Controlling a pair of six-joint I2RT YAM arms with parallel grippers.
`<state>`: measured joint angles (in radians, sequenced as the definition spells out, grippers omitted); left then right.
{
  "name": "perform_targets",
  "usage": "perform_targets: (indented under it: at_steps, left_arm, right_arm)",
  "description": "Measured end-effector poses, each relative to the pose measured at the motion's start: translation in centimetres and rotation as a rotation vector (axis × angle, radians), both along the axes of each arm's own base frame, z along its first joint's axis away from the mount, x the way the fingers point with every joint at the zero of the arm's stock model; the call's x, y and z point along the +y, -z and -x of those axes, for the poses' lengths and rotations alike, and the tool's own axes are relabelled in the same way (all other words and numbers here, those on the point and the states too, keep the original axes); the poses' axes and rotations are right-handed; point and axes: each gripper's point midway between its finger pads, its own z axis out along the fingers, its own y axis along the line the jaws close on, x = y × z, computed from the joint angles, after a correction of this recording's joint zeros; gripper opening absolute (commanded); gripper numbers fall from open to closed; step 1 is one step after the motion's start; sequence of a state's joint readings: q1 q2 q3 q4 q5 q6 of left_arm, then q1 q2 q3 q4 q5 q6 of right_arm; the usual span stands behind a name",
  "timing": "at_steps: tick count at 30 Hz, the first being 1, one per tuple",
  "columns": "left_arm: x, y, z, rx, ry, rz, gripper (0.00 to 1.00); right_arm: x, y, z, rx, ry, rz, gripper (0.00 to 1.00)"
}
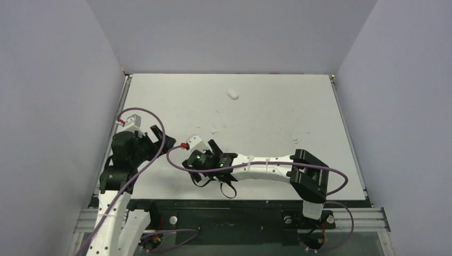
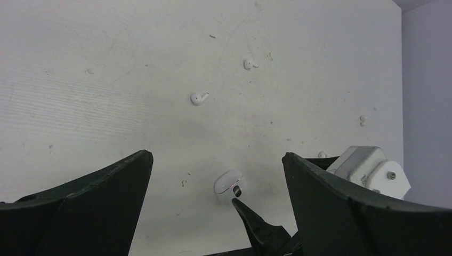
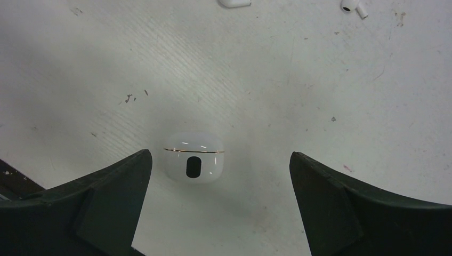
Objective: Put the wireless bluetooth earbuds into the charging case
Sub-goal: Pick up the charging case at the center of the board.
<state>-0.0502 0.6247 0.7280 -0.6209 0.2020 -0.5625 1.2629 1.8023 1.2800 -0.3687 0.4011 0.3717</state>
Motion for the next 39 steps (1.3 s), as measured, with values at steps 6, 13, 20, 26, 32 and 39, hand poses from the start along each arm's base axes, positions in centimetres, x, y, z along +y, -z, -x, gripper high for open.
perform_targets:
  at_steps: [6, 13, 20, 26, 32, 39]
  left_arm:
    - [0.0, 0.4, 0.0, 0.01, -0.003, 0.005, 0.93]
    - [0.6, 0.8, -0.1, 0.015, -0.029, -0.012, 0.93]
    - [0.6, 0.8, -0.2, 0.014, -0.031, -0.013, 0.92]
    - [0.5, 0.6, -0.3, 0.005, -0.027, -0.009, 0.92]
    - [0.2, 0.2, -0.4, -0.009, -0.01, 0.001, 0.92]
    - [0.2, 0.2, -0.4, -0.011, -0.01, 0.001, 0.91]
  right_arm:
    - [0.6, 2.1, 0.7, 0.079, -0.014, 0.02, 1.0]
    - [1.2, 4.7, 1.3, 0.161, -0.029, 0.038, 0.9]
    - [1.0, 5.5, 1.3, 0.198, -0.018, 0.041, 0.73]
    - [0.5, 6.2, 1.5, 0.215, -0.011, 0.052, 0.73]
    - [0.6, 7.3, 1.5, 0.229, -0.002, 0.049, 0.59]
    - [1.1, 7.3, 1.3, 0.235, -0.005, 0.024, 0.47]
